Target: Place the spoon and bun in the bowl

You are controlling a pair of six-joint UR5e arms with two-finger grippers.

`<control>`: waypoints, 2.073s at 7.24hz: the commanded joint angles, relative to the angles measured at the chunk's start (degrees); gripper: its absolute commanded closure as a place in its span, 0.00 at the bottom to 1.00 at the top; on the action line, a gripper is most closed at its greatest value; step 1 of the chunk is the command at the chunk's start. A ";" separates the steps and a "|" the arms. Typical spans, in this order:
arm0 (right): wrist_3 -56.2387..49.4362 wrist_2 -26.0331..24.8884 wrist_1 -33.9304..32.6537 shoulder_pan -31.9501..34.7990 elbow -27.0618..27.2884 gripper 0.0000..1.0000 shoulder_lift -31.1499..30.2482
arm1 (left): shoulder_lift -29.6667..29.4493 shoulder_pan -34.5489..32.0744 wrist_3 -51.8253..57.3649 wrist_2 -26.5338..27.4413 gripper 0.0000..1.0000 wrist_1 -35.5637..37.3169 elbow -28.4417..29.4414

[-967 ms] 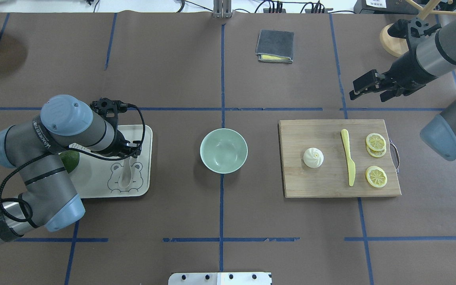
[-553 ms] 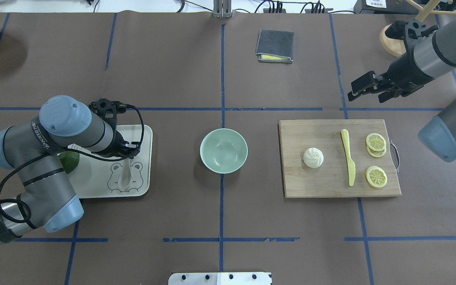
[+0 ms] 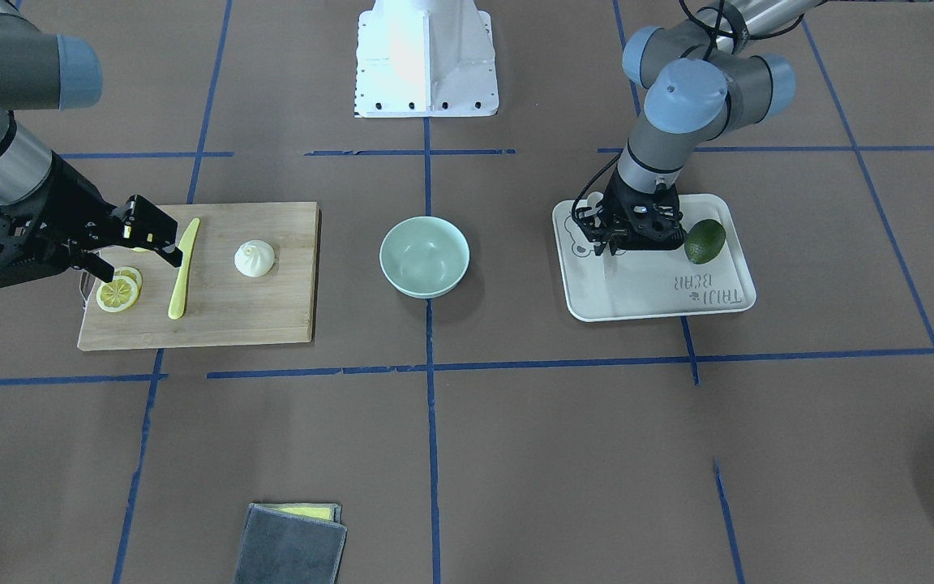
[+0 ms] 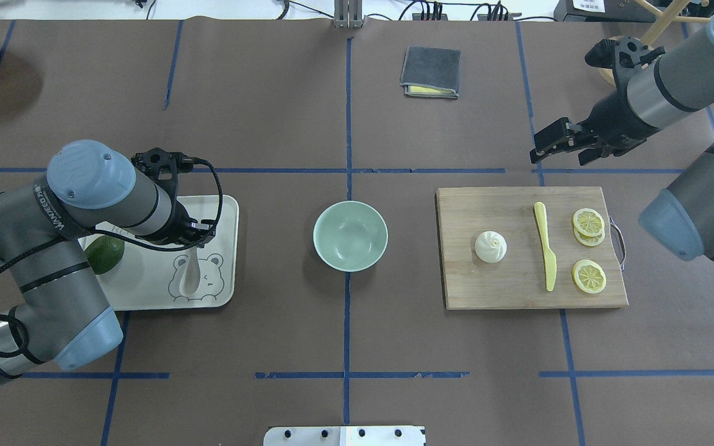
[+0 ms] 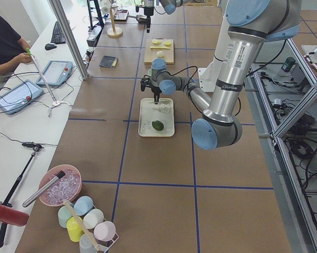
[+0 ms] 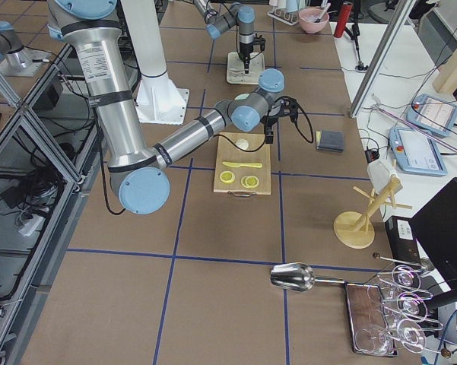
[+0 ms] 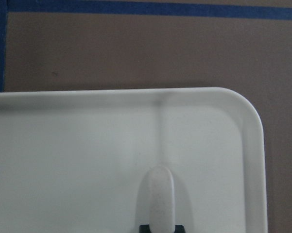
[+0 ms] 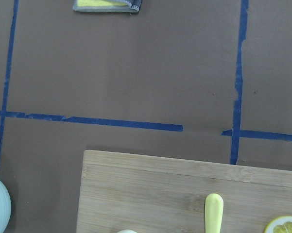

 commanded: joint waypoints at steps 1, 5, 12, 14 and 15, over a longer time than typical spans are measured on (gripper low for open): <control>5.33 -5.66 0.00 -6.64 -0.32 0.00 2.64 | -1.10 -0.21 0.39 0.04 1.00 3.49 -1.72; 8.89 -18.35 0.26 -17.49 -3.12 0.00 1.87 | -6.80 -2.14 -7.06 -0.13 1.00 3.31 -1.37; 9.06 -17.74 -0.53 -19.61 -4.19 0.13 1.35 | -12.88 -2.23 -14.64 -0.05 1.00 -5.83 6.63; 9.06 -18.00 -2.29 -19.52 -3.49 0.81 1.35 | -15.42 -2.14 -17.88 0.04 1.00 -10.72 11.44; 9.06 -18.18 -2.29 -19.52 -3.48 1.00 1.26 | -16.22 -2.14 -18.33 0.04 1.00 -10.93 11.46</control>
